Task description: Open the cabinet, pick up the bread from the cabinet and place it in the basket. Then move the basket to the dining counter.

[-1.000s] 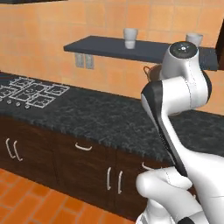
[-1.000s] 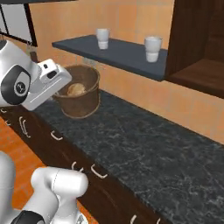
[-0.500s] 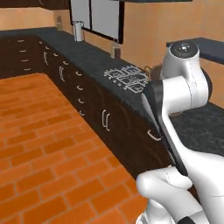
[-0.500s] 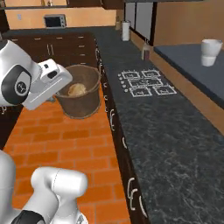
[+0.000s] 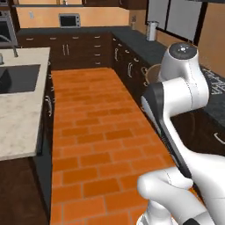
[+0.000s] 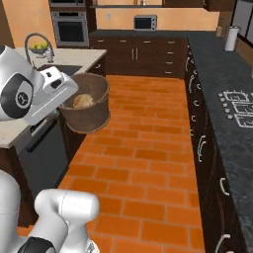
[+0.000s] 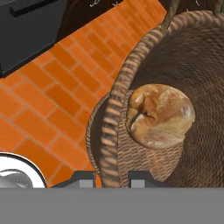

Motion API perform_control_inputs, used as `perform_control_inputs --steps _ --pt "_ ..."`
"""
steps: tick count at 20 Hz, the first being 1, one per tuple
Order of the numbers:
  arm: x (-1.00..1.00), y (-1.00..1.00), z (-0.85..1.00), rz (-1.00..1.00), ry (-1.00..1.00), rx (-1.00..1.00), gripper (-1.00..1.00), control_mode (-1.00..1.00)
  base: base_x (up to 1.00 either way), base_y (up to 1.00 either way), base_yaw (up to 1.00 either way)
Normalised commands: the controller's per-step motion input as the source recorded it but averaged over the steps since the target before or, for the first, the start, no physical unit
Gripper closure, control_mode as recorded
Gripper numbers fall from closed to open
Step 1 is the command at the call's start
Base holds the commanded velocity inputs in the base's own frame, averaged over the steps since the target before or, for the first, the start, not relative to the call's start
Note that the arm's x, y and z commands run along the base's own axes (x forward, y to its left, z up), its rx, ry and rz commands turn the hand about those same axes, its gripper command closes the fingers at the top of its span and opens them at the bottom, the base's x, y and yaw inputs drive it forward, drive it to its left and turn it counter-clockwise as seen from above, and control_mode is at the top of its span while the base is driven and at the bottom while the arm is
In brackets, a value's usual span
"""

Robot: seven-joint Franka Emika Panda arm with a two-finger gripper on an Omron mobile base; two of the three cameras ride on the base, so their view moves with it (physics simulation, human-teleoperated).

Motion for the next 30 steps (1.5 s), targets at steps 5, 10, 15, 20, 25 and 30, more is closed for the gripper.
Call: perform_control_inputs --steps 5,10,15,20,25,30 --pt "0.0 0.0 0.0 0.0 0.0 0.0 1.0 1.0 0.29 1.0 0.3" --pt "0.0 0.0 0.0 0.0 0.0 0.0 1.0 1.0 0.25 1.0 0.18" --pt "0.0 0.0 0.0 0.0 0.0 0.0 1.0 1.0 0.39 1.0 0.0" --pt "0.0 0.0 0.0 0.0 0.0 0.0 1.0 1.0 0.36 1.0 0.0" --pt "0.0 0.0 0.0 0.0 0.0 0.0 1.0 1.0 0.37 1.0 -0.02" --pt "0.0 0.0 0.0 0.0 0.0 0.0 1.0 1.0 0.38 1.0 -0.04"
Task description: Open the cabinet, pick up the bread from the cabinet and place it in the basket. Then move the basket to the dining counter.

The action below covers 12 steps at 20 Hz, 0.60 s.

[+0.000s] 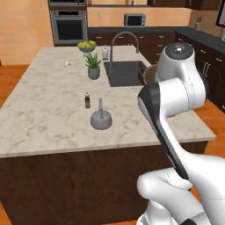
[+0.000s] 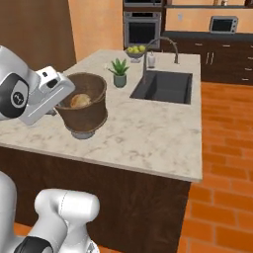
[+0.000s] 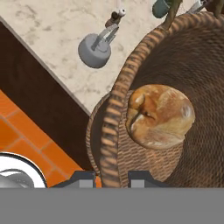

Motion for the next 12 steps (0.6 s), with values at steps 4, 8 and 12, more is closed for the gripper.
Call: perform_control_inputs --steps 4,8,12 --pt "0.0 0.0 0.0 0.0 0.0 0.0 1.0 1.0 0.45 1.0 -0.05" --pt "0.0 0.0 0.0 0.0 0.0 0.0 1.0 1.0 0.5 0.98 -0.09" --pt "0.0 0.0 0.0 0.0 0.0 0.0 1.0 1.0 0.24 0.9 -0.14"
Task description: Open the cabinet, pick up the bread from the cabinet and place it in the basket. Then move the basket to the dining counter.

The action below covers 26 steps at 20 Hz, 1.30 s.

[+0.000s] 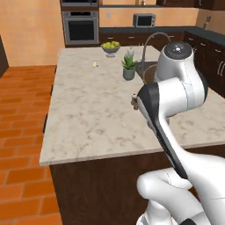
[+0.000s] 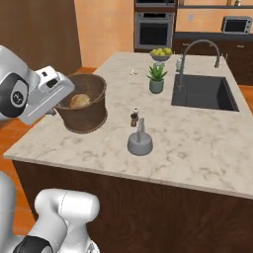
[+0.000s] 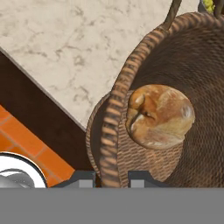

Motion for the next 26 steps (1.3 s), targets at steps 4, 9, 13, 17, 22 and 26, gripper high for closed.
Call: perform_control_inputs --steps 4,9,13,17,22,26 --pt "0.0 0.0 0.0 0.0 0.0 0.0 1.0 1.0 0.11 0.85 -0.13" --pt "0.44 0.12 -0.29 -0.09 0.07 0.08 1.0 -1.0 0.1 0.22 -0.06" --pt "1.0 0.03 -0.77 -0.11 0.17 0.11 1.0 -1.0 0.0 0.0 0.0" --pt "1.0 0.0 -0.98 -0.06 0.22 0.04 1.0 -1.0 0.0 0.0 0.0" --pt "1.0 0.01 -0.96 0.0 0.1 0.02 1.0 -1.0 0.0 0.0 0.0" --pt "0.93 0.03 -0.99 0.0 0.06 0.01 1.0 -1.0 0.0 0.0 0.0"
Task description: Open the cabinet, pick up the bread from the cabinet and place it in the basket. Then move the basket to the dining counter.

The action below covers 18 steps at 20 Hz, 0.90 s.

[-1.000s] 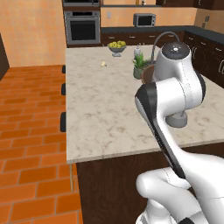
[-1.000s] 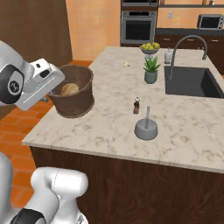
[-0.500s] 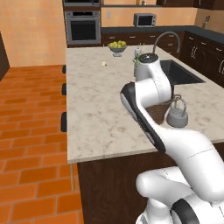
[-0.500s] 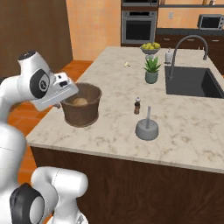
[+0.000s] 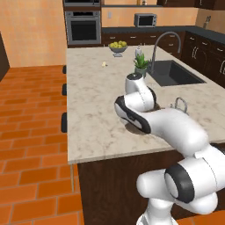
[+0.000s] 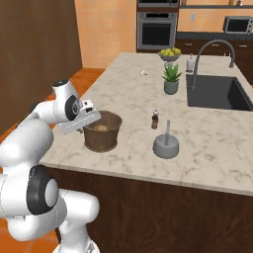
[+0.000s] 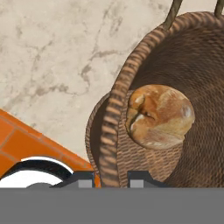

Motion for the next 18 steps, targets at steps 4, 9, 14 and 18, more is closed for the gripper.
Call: perform_control_inputs --steps 4,9,14,18 --pt "0.56 0.13 -0.84 0.0 0.01 0.0 1.0 -1.0 0.0 0.0 0.0" --pt "0.05 0.05 -0.44 0.0 -0.03 0.0 -1.0 -1.0 0.0 0.0 0.0" --pt "0.05 0.0 0.27 0.0 -0.15 0.0 -1.0 -1.0 0.0 0.0 0.0" --pt "-0.03 0.02 0.85 0.0 -0.11 0.01 -1.0 -1.0 0.0 0.0 0.0"
